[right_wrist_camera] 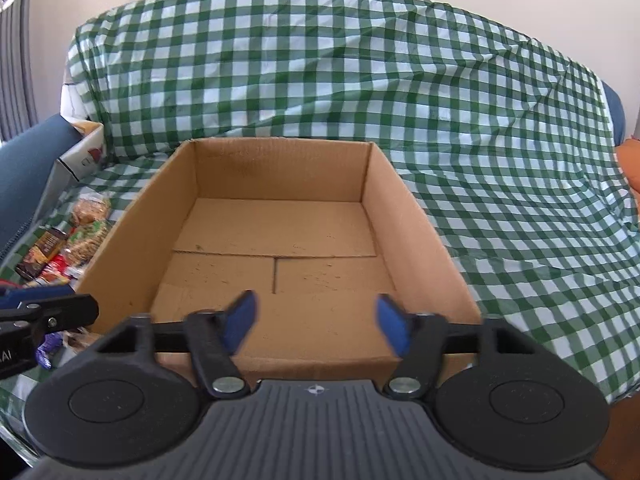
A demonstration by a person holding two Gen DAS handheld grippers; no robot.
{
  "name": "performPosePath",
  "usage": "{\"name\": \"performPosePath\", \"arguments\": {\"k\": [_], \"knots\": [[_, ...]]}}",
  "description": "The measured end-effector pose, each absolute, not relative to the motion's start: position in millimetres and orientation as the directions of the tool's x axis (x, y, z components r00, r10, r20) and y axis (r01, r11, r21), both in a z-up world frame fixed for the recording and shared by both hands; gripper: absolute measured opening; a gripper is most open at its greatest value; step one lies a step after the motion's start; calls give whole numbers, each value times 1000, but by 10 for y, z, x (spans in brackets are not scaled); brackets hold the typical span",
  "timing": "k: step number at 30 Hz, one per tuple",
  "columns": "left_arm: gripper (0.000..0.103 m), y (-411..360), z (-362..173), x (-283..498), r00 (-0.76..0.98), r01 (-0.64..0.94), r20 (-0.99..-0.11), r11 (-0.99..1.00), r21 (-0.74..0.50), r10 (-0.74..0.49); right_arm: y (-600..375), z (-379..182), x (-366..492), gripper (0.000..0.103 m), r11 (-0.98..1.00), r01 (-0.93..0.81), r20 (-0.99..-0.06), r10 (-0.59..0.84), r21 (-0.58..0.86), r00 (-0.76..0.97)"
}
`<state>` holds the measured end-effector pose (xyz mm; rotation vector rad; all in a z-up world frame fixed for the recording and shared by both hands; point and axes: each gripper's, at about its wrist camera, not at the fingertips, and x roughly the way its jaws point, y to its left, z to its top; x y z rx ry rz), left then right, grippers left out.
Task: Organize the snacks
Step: 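Move both tools from above the box toward the snack pile, then grasp the dark biscuit bar with left tool while right tool grasps purple candy bar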
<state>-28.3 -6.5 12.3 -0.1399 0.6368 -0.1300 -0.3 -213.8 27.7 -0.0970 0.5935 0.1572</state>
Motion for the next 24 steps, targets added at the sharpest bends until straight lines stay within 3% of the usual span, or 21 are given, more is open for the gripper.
{"name": "performPosePath", "arguments": {"k": [2, 11, 14, 18, 24], "knots": [[12, 70, 220, -261, 793, 76, -588, 983, -166, -160, -2108, 300, -37, 45, 982, -189, -557, 148, -17, 817], [12, 1103, 503, 137, 806, 92, -573, 988, -123, -146, -1708, 340, -214, 45, 953, -301, -482, 268, 9, 834], [13, 1514, 277, 270, 796, -15, -604, 998, -63, -26, -1508, 343, -234, 45, 940, -342, -480, 309, 21, 821], [13, 2048, 55, 415, 714, -240, -694, 963, -121, 91, -1128, 339, -305, 45, 902, -431, -468, 390, 21, 793], [13, 2501, -122, 374, 702, -367, -707, 896, -251, 89, -456, 264, -448, 45, 823, -568, -465, 507, 11, 726]]}}
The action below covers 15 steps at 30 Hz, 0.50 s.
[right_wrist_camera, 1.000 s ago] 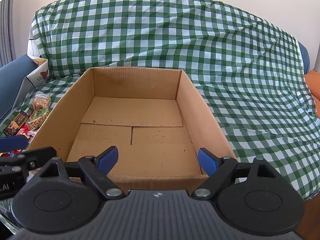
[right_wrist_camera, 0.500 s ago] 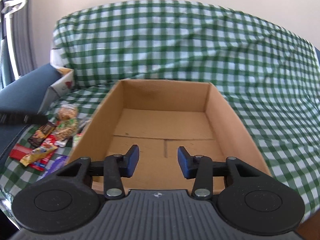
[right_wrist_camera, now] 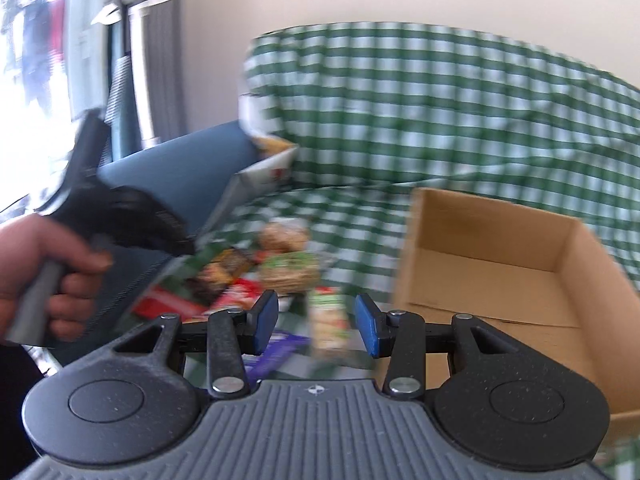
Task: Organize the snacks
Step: 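Grasp the dark biscuit bar with left tool while right tool grasps purple candy bar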
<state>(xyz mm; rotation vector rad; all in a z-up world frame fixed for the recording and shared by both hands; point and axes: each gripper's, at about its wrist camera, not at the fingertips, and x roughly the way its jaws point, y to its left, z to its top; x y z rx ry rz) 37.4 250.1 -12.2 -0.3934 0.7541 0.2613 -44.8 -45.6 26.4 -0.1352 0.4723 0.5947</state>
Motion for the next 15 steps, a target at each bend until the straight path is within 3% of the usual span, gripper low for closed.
{"name": "performPosePath", "arguments": {"k": [7, 10, 14, 15], "knots": [[18, 2502, -262, 385, 715, -356, -694, 900, -253, 88, 45, -24, -524, 45, 799, -598, -537, 529, 55, 657], [26, 2436, -334, 469, 723, -336, -685, 914, -229, 94, 191, -239, -451, 45, 810, -584, -590, 500, 59, 634], [46, 2374, -428, 571, 714, -325, -689, 931, -166, 126, 299, -402, -321, 45, 832, -549, -651, 461, 80, 604], [46, 2364, -451, 595, 710, -323, -692, 934, -152, 133, 323, -435, -295, 46, 832, -550, -652, 458, 73, 605]]}}
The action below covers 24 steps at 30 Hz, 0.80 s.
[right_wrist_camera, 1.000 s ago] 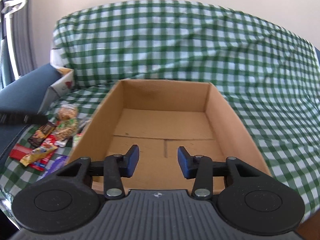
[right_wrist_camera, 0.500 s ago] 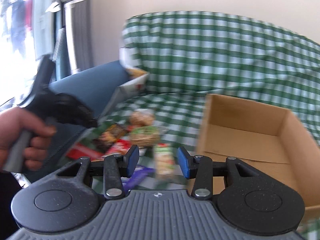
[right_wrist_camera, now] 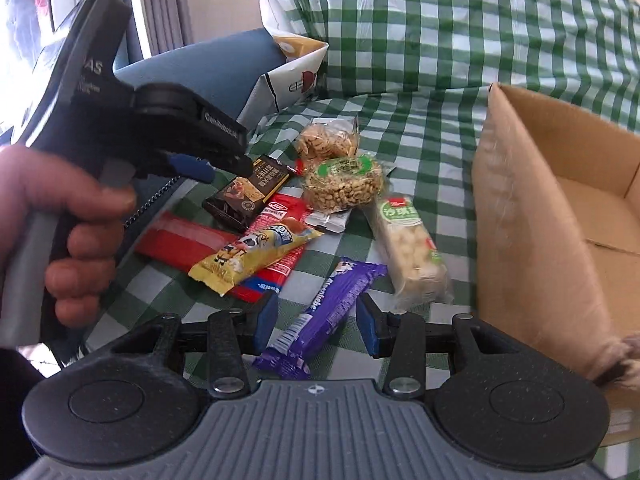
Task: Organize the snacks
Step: 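Grasp the dark biscuit bar with left tool while right tool grasps purple candy bar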
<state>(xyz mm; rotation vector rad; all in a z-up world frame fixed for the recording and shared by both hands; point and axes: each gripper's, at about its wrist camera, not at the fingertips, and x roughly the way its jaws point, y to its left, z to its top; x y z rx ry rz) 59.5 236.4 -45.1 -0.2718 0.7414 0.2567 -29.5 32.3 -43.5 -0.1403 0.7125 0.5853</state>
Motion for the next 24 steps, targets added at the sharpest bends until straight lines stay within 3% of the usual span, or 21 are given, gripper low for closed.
{"name": "performPosePath", "arguments": {"k": [13, 16, 18, 24], "knots": [[46, 2270, -792, 821, 648, -318, -734, 948, -19, 202, 381, -699, -169, 46, 834, -550, -750, 385, 33, 539], [45, 2263, -799, 827, 648, -316, -733, 949, -13, 205, 362, -695, -130, 35, 843, -536, -758, 377, 43, 532], [39, 2254, -789, 816, 648, -318, -731, 948, -8, 211, 342, -703, -117, 28, 846, -532, -757, 375, 42, 535], [28, 2360, -610, 724, 664, -344, -723, 937, -69, 191, 281, -695, -126, 26, 846, -532, -743, 386, 48, 547]]}}
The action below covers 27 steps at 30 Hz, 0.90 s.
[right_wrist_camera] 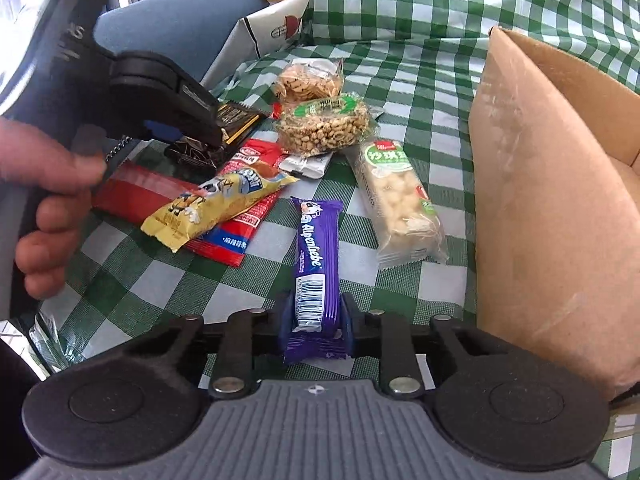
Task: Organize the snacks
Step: 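Grasp the dark biscuit bar with left tool while right tool grasps purple candy bar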
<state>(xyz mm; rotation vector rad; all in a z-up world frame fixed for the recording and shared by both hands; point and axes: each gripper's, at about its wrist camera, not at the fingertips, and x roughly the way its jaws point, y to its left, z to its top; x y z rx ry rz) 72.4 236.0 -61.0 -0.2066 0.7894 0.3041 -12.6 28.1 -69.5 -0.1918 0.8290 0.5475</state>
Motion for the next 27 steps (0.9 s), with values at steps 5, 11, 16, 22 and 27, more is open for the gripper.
{"name": "performPosePath", "arguments": {"k": [5, 11, 16, 22, 27], "knots": [[4, 2424, -386, 570, 697, -345, -700, 928, -137, 155, 234, -621, -161, 26, 851, -522, -737, 386, 53, 555], [1, 2401, -336, 490, 660, -325, -747, 928, -184, 83, 211, -626, -227, 26, 844, -533, -756, 386, 58, 529], [37, 2391, -326, 494, 662, -346, -743, 918, -192, 94, 191, -617, -252, 27, 843, -535, -752, 389, 56, 533], [41, 2385, -441, 671, 636, -364, -765, 913, -182, 101, 208, -639, -208, 30, 839, -540, -754, 398, 68, 523], [58, 2343, -549, 807, 595, -388, -796, 908, -157, 116, 235, -664, -157, 33, 838, -540, -757, 399, 73, 517]]}}
